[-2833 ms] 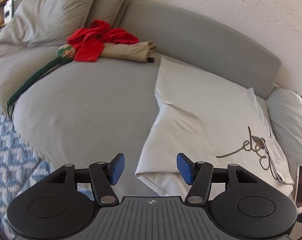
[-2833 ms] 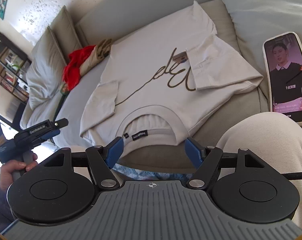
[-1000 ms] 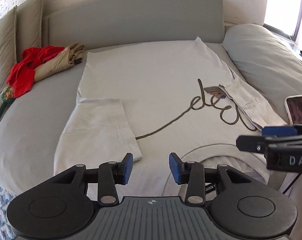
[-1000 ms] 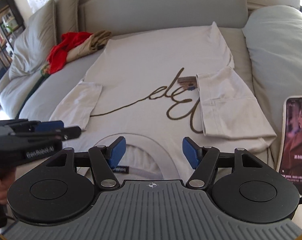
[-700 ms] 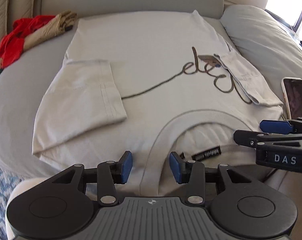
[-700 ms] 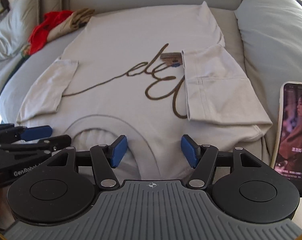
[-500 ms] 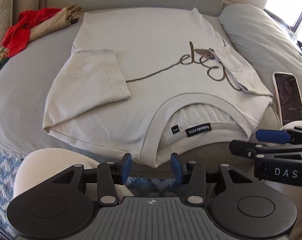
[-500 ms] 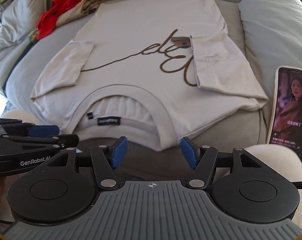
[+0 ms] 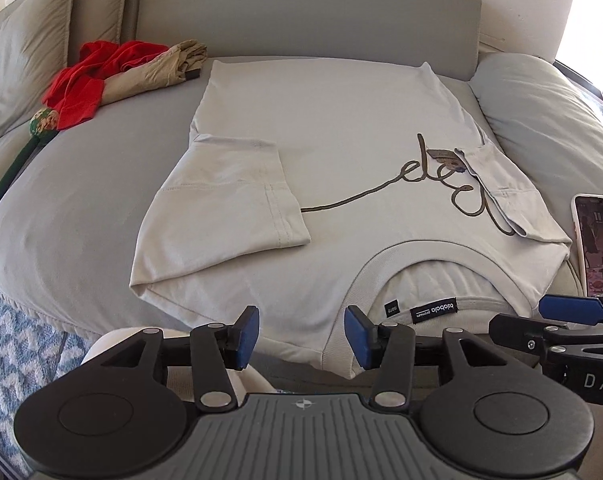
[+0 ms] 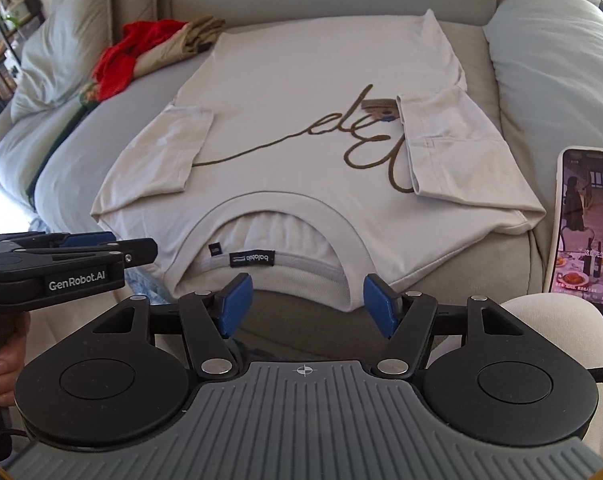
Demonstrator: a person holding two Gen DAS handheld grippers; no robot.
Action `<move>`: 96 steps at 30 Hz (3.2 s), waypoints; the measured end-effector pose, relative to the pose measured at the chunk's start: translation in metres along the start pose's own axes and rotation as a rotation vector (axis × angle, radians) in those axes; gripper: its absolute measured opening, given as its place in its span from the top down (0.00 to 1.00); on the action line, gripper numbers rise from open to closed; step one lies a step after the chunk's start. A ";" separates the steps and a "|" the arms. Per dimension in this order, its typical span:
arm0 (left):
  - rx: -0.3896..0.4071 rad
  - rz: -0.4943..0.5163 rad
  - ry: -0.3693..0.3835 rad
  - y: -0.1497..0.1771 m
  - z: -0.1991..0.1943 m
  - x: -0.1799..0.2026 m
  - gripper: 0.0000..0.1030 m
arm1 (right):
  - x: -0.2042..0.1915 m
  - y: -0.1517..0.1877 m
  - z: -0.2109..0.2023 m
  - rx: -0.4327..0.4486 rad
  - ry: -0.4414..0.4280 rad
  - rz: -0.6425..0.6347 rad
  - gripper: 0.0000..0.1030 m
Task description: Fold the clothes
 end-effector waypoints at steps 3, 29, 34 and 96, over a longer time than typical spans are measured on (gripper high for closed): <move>0.024 0.045 -0.019 -0.007 0.010 0.007 0.55 | 0.003 -0.009 0.004 0.009 0.011 0.000 0.35; -0.003 0.070 0.071 0.003 -0.021 0.009 0.53 | -0.012 -0.005 -0.016 0.021 -0.005 -0.002 0.30; 0.061 0.001 0.062 -0.016 -0.043 -0.010 0.51 | -0.031 -0.026 -0.046 0.117 -0.045 -0.049 0.23; 0.176 -0.101 -0.077 -0.355 0.340 -0.091 0.97 | 0.307 -0.399 0.230 0.275 0.017 0.226 0.96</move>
Point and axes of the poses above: each gripper's, at about its wrist camera, not at the fingertips, and z roughly the way its jaws point, x to its right, y to its underside, the point moved 8 cm from there along z, roughly the way its jaws point, and after that the axes turned 13 degrees about -y, right-handed, at the moved point
